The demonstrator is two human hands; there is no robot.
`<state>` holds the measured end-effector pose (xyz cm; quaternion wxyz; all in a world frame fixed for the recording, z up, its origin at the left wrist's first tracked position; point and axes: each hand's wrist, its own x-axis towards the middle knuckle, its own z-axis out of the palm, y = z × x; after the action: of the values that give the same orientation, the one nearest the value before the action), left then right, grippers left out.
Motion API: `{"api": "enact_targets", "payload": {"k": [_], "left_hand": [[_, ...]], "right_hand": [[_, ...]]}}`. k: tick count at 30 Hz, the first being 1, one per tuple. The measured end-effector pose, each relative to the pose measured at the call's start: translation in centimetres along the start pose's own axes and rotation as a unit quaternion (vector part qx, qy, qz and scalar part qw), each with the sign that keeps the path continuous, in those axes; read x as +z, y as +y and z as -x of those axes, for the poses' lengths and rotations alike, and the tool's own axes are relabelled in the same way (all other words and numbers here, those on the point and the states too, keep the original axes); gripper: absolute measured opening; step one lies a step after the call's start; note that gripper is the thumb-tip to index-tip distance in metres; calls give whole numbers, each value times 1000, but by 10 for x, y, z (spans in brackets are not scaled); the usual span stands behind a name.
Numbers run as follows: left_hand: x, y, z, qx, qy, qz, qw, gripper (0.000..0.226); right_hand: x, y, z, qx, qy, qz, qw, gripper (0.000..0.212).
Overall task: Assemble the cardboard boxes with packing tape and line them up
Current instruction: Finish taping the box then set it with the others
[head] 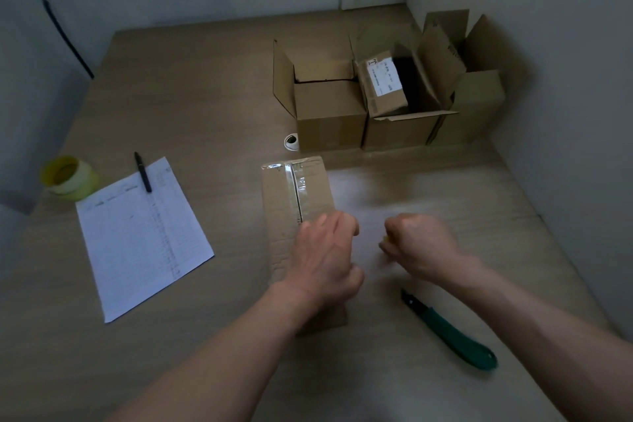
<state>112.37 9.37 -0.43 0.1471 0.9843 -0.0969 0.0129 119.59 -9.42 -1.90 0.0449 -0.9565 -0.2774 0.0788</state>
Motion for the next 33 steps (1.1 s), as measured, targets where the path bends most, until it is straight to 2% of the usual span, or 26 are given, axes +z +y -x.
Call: {"api": "enact_targets", "payload": {"k": [6,11,20,24,27,29,31,33], "left_hand": [[0,-1,2,1,22,7,1000,40],[1,0,2,1,37,12,999,39],[3,-1,2,9,39,22,999,37],[2,0,2,5,33,31,999,35],[2,7,-1,-30,16,53,998,31],[0,15,-6,-66,16,44,997,27],[-3,16,-13,-119,17,108,987,23],[-15,10,-13,-158,75,283,943,16]], "right_hand": [[32,25,27,-19,88,-43,995,34],[40,23,50,-3,131,-90,987,35],[67,7,86,53,126,-75,988,58],[81,5,102,56,91,-47,993,65],[78,-1,100,77,98,-32,992,59],[63,-10,91,104,157,-58,980,43],[41,-30,81,111,218,-134,960,36],[18,-57,72,98,232,-228,941,47]]}}
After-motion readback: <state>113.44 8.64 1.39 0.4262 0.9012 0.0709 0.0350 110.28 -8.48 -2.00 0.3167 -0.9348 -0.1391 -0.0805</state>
